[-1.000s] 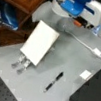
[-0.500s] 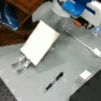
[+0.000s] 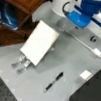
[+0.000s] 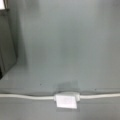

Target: Open the box. Pick up the pen. Place the pen in the box. Pick up the book. Place the book on the shelf.

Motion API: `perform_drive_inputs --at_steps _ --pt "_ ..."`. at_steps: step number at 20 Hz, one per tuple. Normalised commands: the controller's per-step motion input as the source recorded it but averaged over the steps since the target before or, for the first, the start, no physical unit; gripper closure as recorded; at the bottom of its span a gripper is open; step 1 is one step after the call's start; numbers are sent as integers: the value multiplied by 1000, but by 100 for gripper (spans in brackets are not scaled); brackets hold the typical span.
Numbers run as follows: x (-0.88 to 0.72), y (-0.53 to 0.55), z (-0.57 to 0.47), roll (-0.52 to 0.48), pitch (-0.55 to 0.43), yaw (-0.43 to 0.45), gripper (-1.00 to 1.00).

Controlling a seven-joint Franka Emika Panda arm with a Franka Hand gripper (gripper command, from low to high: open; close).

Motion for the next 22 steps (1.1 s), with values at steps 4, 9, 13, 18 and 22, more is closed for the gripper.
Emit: perform_drive_inputs --at_steps 4,9,13,18,22 --pt "462 337 61 220 196 -59 -100" --pt "441 195 91 362 204 16 -100" --pt "384 53 -8 342 153 124 -100" --pt "342 1 -182 299 69 95 -100" --pt "203 -18 -350 329 -9 72 -100"
